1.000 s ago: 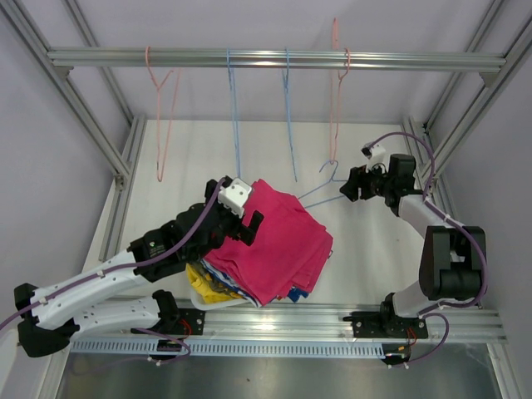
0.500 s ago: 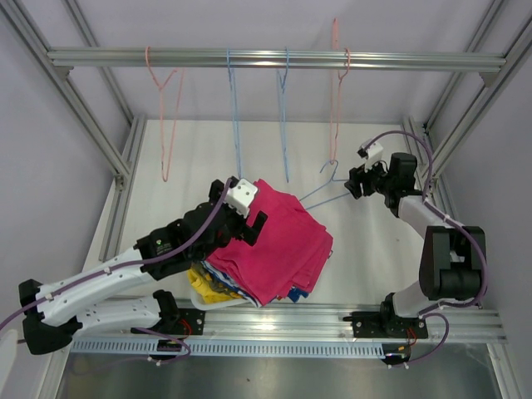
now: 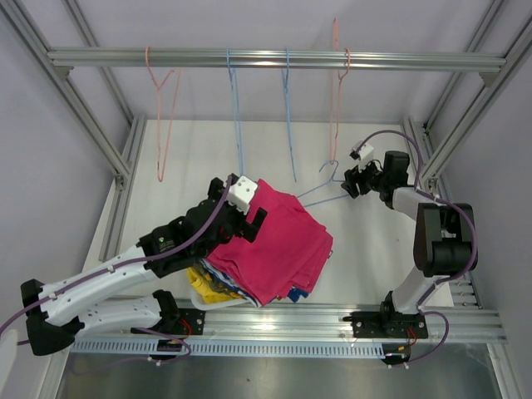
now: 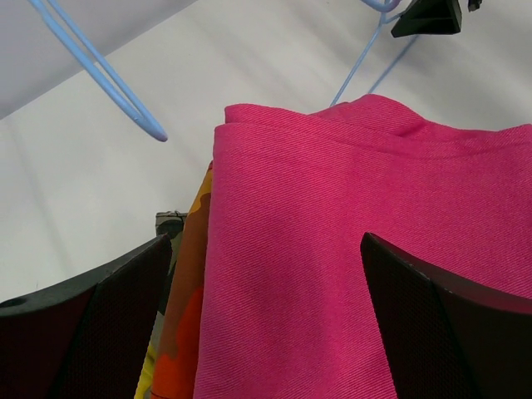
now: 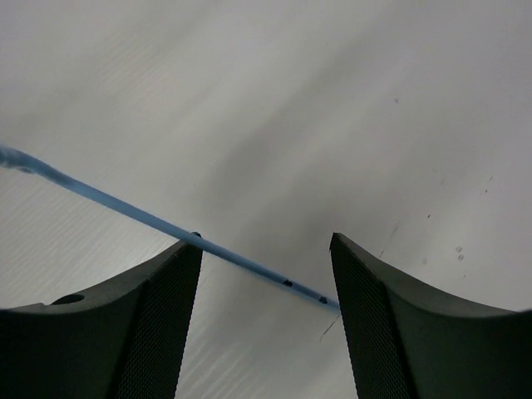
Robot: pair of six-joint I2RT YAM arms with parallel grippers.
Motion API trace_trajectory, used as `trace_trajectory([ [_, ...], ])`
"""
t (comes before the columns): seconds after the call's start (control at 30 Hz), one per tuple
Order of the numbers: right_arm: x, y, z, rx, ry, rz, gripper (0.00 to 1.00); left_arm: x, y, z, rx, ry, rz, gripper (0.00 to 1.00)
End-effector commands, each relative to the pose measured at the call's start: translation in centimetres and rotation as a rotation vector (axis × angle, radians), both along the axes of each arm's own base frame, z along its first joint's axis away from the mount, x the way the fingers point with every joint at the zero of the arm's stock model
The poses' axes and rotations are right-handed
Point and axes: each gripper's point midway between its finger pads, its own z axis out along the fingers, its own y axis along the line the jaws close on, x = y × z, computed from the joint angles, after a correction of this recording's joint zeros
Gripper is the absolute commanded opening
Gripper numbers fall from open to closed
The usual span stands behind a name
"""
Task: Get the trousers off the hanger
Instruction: Pick up the hanger at the center of the board.
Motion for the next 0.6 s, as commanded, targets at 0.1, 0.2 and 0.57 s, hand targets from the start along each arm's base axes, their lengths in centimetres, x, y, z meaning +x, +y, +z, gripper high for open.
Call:
trace_trajectory([
  [0.1, 2.4, 1.0, 1.4, 0.015, -0.059, 0.07, 0.42, 0.7, -0.1, 1.7, -0.033, -0.027, 0.007, 1.0],
  [0.2, 1.7, 1.2, 0.5, 0.02, -0.019, 0.08, 0.18, 0.7, -0.2, 1.6, -0.034, -0.021, 0.002, 0.99],
  [0.57, -1.5, 3.4, 1.1, 0.045, 0.05, 0.113, 0.0, 0.4, -0.2, 2.0, -0.047, -0.019, -0.01, 0.99],
])
